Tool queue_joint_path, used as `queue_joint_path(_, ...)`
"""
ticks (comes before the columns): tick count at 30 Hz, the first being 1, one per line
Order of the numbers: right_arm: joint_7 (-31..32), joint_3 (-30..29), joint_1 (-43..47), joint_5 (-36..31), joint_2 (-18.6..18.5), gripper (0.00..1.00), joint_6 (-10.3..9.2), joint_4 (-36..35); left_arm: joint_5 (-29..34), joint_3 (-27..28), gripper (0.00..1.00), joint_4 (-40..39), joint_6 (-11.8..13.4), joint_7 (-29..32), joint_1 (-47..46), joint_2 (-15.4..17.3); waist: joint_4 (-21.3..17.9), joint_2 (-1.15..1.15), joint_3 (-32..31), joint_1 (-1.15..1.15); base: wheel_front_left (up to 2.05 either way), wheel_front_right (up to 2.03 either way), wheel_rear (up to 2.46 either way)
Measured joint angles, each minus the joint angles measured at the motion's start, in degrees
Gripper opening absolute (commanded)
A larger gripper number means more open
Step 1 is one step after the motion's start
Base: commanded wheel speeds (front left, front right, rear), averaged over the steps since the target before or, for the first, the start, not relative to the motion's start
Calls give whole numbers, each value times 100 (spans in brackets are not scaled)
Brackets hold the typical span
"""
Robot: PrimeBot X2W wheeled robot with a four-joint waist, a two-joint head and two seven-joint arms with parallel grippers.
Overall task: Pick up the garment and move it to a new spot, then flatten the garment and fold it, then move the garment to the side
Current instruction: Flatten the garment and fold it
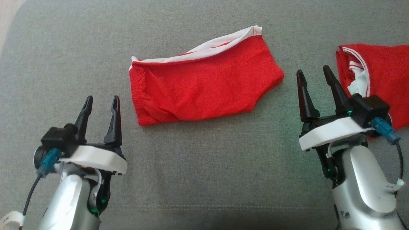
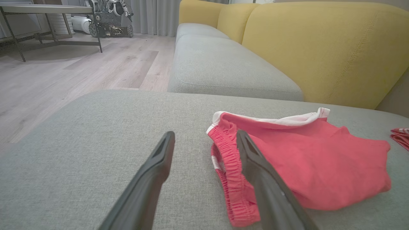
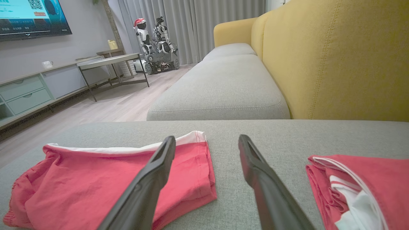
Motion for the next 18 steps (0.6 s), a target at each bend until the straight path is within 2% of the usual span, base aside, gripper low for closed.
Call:
queue_joint_path(7, 134, -74, -79, 27, 1, 100, 0, 220, -36, -30, 100, -22, -3, 0, -86, -3, 82, 0, 143, 0, 0, 0, 0)
queue_joint_path(13, 226, -13, -954, 66, 0, 100, 0, 1213, -54, -84, 100, -31, -8, 0, -380, -30, 202, 0, 395, 0, 0, 0, 0)
queue_joint_path(14, 226, -13, -954, 66, 0, 100, 0, 1213, -54, -84, 100, -31, -8, 0, -380, -30, 202, 0, 395, 0, 0, 0, 0)
queue_joint_path(18, 388, 23, -1586, 64, -3, 100, 0, 2131, -47, -112, 100, -27, -77, 0, -510, -85, 321, 0, 544, 0, 0, 0, 0)
